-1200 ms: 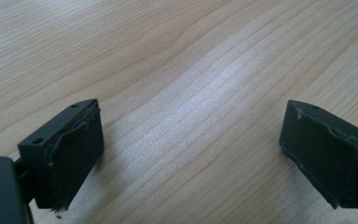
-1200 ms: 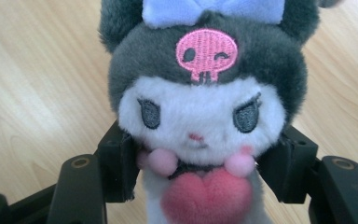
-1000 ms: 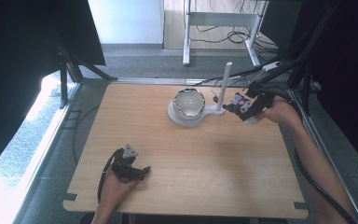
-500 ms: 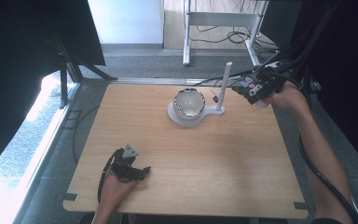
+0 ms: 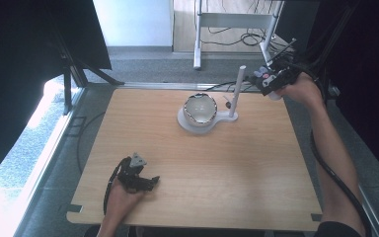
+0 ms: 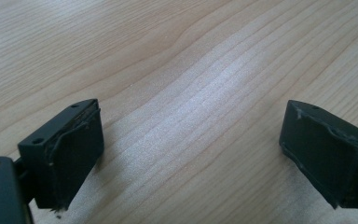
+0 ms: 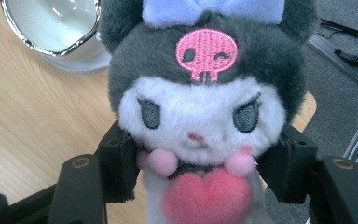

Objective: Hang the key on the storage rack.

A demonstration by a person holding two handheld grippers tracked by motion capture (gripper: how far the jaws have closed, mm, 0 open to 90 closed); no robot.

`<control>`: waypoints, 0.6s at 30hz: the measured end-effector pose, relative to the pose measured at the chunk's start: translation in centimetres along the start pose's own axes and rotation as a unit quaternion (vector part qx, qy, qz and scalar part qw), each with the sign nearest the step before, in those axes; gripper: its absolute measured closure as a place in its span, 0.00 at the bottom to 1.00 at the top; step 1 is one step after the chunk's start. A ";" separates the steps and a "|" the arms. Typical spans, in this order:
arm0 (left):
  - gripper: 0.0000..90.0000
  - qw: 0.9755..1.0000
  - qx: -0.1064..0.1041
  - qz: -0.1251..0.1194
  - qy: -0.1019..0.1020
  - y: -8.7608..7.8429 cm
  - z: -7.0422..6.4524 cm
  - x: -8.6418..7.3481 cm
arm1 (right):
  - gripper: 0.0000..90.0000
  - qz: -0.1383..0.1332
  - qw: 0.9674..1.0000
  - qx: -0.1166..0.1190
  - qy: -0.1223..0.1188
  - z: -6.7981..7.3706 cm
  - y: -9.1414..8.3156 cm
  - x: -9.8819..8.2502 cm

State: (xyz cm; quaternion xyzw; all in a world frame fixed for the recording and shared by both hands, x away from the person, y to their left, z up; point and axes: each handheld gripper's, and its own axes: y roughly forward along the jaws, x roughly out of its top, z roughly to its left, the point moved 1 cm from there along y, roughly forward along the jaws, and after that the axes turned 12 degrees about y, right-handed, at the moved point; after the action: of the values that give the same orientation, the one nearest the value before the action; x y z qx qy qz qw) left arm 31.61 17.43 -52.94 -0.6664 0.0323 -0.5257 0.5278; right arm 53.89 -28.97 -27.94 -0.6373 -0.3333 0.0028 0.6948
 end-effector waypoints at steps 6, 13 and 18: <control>0.07 1.000 0.000 0.000 0.000 0.0 0.0 0.0 | 0.41 -0.002 1.000 -0.001 0.002 0.1 0.2 0.6; 0.07 1.000 0.000 0.000 0.000 0.0 0.0 0.0 | 0.41 -0.003 1.000 0.017 -0.012 1.4 0.8 0.7; 0.07 1.000 0.000 0.000 0.000 0.0 0.0 0.0 | 0.41 0.000 0.999 0.031 -0.025 2.4 1.2 0.3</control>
State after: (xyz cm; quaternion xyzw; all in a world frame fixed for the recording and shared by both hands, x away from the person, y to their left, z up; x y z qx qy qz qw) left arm 31.61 17.43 -52.93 -0.6661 0.0326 -0.5256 0.5282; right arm 53.53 -26.50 -28.99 -0.6151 -0.3504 0.0294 0.7057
